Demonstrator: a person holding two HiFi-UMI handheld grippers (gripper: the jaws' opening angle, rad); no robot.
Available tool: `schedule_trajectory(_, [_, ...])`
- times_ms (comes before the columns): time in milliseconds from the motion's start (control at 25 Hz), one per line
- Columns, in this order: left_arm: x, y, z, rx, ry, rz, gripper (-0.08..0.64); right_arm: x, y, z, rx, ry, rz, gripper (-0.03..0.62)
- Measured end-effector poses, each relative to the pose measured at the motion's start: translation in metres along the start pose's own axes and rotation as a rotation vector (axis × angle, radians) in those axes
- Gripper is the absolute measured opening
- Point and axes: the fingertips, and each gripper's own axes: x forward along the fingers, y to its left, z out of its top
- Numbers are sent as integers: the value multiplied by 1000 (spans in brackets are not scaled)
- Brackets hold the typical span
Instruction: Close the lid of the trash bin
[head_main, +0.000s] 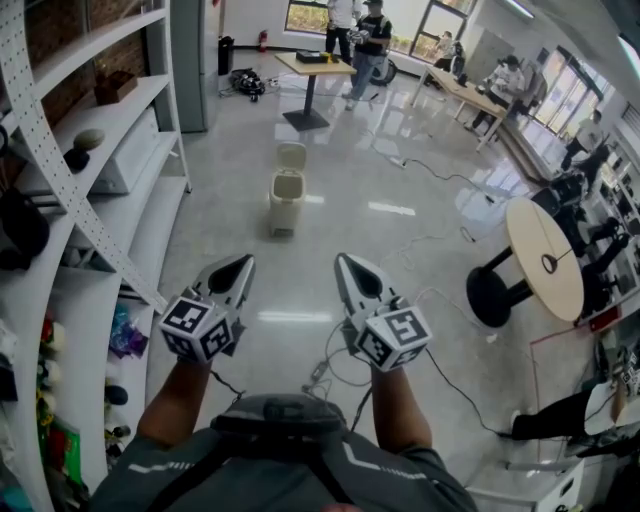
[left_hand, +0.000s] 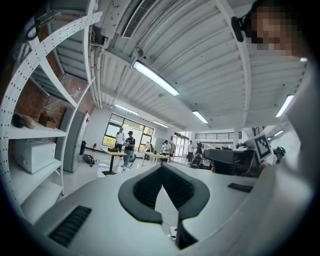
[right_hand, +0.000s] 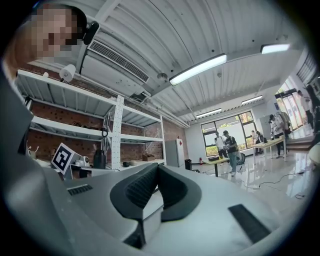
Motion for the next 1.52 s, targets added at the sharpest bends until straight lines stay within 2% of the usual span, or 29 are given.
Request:
schedule_trajectory(120, [-3, 1, -2, 4, 21, -33, -2, 5, 4, 1, 13, 17, -34, -2])
schedule_trajectory(360, [-11, 12, -3, -1, 25, -93, -2, 18, 18, -6, 3, 23, -43, -2])
schedule_trajectory(600, [-12, 35, -4, -27, 35, -103, -2, 38, 26, -12, -1, 50, -70, -2])
schedule_trajectory(720, [1, 45, -3, -23, 33, -102, -2, 52, 18, -14, 0, 33, -35, -2])
schedule_trajectory(920, [38, 62, 2, -9, 35, -73, -2, 82, -17, -16, 14, 19, -7, -2])
schedule_trajectory(1160, [104, 76, 14, 3, 31, -50, -2, 114, -81, -4, 31, 18, -17, -2])
schedule_trajectory(1520, [201, 94, 28, 17, 4, -10, -2, 158, -173, 6, 26, 4, 35, -2])
